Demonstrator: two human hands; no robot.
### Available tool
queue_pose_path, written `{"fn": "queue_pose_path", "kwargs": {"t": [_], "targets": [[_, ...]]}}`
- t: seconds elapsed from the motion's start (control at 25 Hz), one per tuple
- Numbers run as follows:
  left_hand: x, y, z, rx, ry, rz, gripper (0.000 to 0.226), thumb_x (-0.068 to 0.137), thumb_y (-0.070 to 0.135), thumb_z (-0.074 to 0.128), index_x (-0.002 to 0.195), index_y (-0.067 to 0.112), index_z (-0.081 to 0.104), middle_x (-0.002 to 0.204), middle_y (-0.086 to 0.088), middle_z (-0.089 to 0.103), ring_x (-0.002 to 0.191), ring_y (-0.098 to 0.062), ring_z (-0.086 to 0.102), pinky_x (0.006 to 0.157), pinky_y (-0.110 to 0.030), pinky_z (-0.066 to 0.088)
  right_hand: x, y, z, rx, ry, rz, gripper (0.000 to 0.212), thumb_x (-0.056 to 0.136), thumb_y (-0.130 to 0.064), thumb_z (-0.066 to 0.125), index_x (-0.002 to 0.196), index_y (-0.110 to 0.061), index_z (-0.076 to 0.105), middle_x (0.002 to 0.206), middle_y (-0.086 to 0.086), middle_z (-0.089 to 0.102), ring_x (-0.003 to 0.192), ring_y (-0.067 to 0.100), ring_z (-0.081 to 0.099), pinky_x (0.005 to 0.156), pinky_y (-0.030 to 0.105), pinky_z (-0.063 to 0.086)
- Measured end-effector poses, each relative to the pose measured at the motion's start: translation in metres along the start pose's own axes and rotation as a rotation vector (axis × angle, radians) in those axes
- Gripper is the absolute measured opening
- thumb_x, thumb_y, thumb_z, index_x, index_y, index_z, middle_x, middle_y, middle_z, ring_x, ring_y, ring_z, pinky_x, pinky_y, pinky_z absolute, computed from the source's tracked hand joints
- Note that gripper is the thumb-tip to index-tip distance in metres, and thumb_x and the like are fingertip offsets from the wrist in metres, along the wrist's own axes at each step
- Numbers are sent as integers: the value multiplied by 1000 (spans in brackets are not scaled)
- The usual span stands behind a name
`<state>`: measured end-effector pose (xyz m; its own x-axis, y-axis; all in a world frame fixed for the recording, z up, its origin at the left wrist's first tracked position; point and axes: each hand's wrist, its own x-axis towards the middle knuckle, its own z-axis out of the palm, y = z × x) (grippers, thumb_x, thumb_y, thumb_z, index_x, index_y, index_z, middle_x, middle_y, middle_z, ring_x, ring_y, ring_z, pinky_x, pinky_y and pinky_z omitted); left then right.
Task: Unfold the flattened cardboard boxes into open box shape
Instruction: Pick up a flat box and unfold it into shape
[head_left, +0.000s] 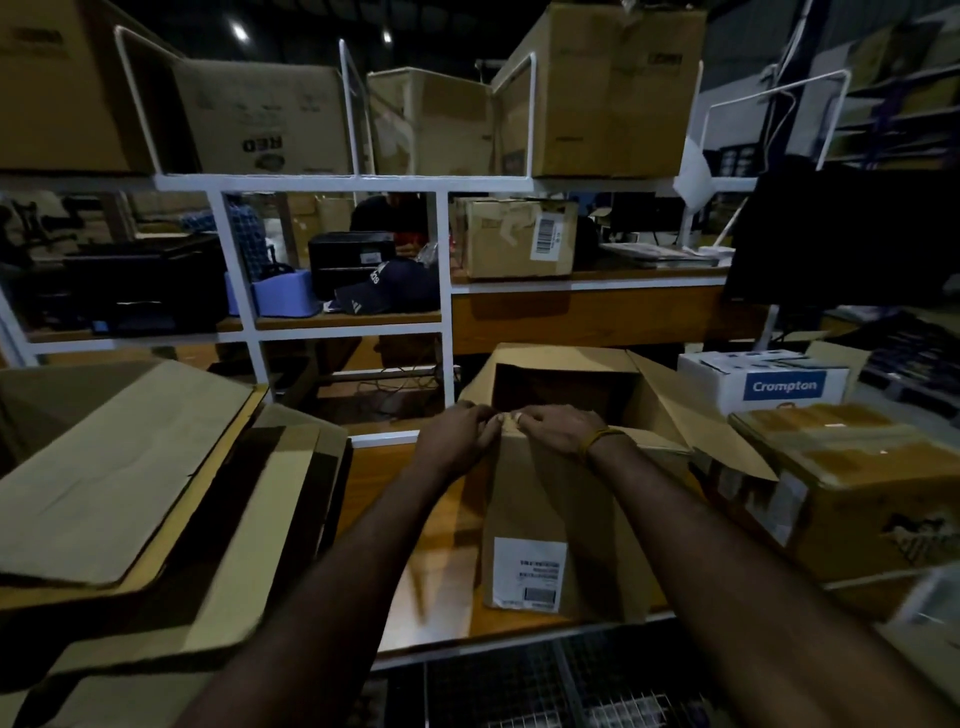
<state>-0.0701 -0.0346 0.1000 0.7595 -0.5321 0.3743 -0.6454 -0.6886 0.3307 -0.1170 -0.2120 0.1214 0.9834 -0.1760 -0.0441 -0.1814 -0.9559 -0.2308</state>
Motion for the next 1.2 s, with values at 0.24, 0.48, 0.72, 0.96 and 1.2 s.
{"fn": "queue_pose_path", "kwargs": {"t": [0.24, 0.48, 0.72, 0.96, 1.2], "targets": [[34, 11, -4, 59, -177, 84, 31, 99, 27, 52, 126, 38, 60, 134, 6, 59, 104, -13, 59, 68, -28, 51, 18, 20, -5, 86, -97, 178, 43, 98, -49, 31, 130, -35, 56, 143, 6, 49, 126, 30, 45, 111, 58, 27], [56, 18, 3, 153, -341, 96, 40, 99, 28, 48, 138, 37, 50, 130, 0, 58, 110, -20, 57, 83, -39, 51, 38, 31, -1, 98, -113, 242, 42, 90, -56, 28, 118, -44, 58, 143, 8, 48, 125, 33, 45, 110, 64, 24], [74, 17, 12, 114, -260, 174, 48, 105, 40, 32, 152, 33, 30, 162, -10, 17, 147, -32, 19, 108, -55, 36, 24, 22, -10, -15, 425, 154, 50, 95, -52, 41, 139, -29, 50, 134, 16, 44, 124, 33, 44, 111, 50, 30], [77, 29, -7, 176, 93, 243, 57, 98, 46, 49, 147, 21, 38, 140, -13, 44, 126, -30, 43, 100, -43, 43, 13, 21, -9, 52, 774, 47, 49, 90, -51, 52, 133, -26, 55, 121, 11, 47, 110, 26, 45, 100, 46, 40], [60, 49, -52, 81, 199, 261, 46, 86, 40, 70, 125, 23, 53, 124, -1, 54, 111, -20, 49, 81, -29, 40, -19, 22, -34, -127, 875, -59, 47, 91, -41, 63, 134, -24, 55, 118, 12, 51, 106, 28, 51, 96, 46, 40]]}}
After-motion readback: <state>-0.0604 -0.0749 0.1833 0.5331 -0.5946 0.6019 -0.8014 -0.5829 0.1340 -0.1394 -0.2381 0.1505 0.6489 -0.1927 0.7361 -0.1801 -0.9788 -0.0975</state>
